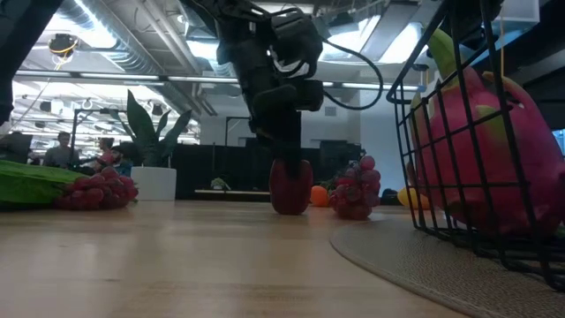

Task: Build produce basket
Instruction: Put the red apple into the black wire basket, then adjust the black wire basket on the table

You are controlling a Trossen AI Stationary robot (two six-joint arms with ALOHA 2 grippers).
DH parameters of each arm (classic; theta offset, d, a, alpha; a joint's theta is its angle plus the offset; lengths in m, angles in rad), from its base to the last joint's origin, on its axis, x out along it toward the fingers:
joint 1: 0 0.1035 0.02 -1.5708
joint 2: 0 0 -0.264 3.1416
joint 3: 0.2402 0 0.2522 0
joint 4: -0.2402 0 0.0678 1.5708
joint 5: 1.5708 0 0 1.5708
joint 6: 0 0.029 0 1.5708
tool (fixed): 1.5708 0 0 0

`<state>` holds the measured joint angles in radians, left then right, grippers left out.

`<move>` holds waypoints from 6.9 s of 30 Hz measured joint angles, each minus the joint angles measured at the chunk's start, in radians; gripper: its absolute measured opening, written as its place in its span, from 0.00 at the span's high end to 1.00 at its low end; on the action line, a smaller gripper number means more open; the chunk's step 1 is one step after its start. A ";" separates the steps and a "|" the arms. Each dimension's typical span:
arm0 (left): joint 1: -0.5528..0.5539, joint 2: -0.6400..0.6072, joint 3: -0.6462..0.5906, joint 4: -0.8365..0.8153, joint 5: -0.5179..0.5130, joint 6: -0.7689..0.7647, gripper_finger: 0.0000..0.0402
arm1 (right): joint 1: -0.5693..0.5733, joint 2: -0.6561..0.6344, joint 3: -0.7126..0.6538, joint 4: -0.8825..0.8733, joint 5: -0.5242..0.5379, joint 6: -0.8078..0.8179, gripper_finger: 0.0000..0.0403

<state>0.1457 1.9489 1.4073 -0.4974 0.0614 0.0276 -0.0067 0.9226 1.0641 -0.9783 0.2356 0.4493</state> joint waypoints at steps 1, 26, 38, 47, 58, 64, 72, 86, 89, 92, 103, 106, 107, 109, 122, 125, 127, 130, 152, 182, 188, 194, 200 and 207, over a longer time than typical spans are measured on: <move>-0.002 0.004 0.000 0.006 0.000 0.003 0.34 | 0.000 0.000 0.000 0.000 0.000 0.005 1.00; -0.059 -0.164 0.236 -0.230 -0.035 -0.186 0.53 | 0.000 0.000 0.000 -0.001 -0.028 -0.102 1.00; -0.283 -0.169 0.477 -0.192 -0.225 -0.398 0.53 | 0.001 -0.003 0.000 -0.003 -0.109 -0.299 1.00; -0.453 -0.129 0.488 -0.022 -0.294 -0.498 0.53 | 0.001 -0.023 0.000 -0.004 -0.108 -0.351 1.00; -0.522 0.000 0.485 0.048 -0.217 -0.443 0.53 | 0.000 -0.032 -0.001 0.018 -0.108 -0.357 1.00; -0.522 0.071 0.485 0.117 -0.176 -0.419 0.54 | 0.001 -0.031 -0.001 0.018 -0.108 -0.354 1.00; -0.521 0.150 0.484 0.134 -0.173 -0.445 0.54 | 0.001 -0.031 -0.001 0.018 -0.107 -0.357 1.00; -0.518 0.243 0.484 0.130 -0.161 -0.442 0.53 | 0.001 -0.031 -0.001 0.032 -0.106 -0.378 1.00; -0.512 0.241 0.485 0.140 -0.130 -0.437 0.51 | 0.001 -0.031 -0.001 0.033 -0.106 -0.377 1.00; -0.511 0.240 0.485 0.134 -0.112 -0.437 0.48 | 0.001 -0.031 -0.001 0.034 -0.106 -0.377 1.00; -0.508 0.240 0.485 0.135 -0.112 -0.435 0.47 | 0.001 -0.031 -0.001 0.034 -0.106 -0.376 1.00; -0.508 0.240 0.485 0.136 -0.112 -0.398 0.47 | 0.000 -0.031 -0.001 0.034 -0.106 -0.378 1.00; -0.508 0.240 0.485 0.136 -0.112 -0.393 0.47 | 0.000 -0.031 -0.001 0.034 -0.106 -0.379 1.00; -0.508 0.240 0.485 0.142 -0.113 -0.392 0.46 | 0.000 -0.031 -0.001 0.034 -0.106 -0.379 1.00; -0.497 0.240 0.485 0.140 -0.094 -0.336 0.44 | 0.001 -0.031 0.000 0.034 -0.281 -0.456 1.00; -0.497 0.240 0.485 0.120 -0.094 -0.337 0.44 | 0.014 -0.031 0.000 0.025 -0.433 -0.500 1.00; -0.497 0.240 0.485 0.107 -0.096 -0.338 0.44 | 0.028 -0.031 0.000 0.012 -0.506 -0.535 1.00; -0.497 0.240 0.485 0.105 -0.096 -0.338 0.44 | 0.054 -0.031 0.000 -0.002 -0.589 -0.588 1.00; -0.461 0.240 0.485 0.085 -0.095 -0.415 0.44 | 0.110 -0.031 0.000 0.002 -0.638 -0.452 1.00; -0.458 0.239 0.485 0.118 -0.023 -0.411 0.38 | 0.110 -0.031 0.000 0.002 -0.638 -0.453 1.00; -0.458 0.239 0.485 0.118 -0.022 -0.411 0.34 | 0.110 -0.031 0.000 0.002 -0.638 -0.454 1.00; -0.457 0.239 0.485 0.118 -0.022 -0.410 0.34 | 0.110 -0.031 0.000 0.002 -0.638 -0.454 1.00; -0.452 0.231 0.493 0.111 -0.019 -0.407 0.33 | 0.110 -0.031 0.000 0.002 -0.638 -0.453 1.00; -0.483 0.228 0.625 0.001 -0.070 -0.265 0.33 | 0.110 -0.031 0.000 0.002 -0.638 -0.454 1.00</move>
<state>-0.3376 2.1773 2.0321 -0.4959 -0.0085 -0.2375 0.1035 0.8921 1.0637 -0.9764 -0.4023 -0.0049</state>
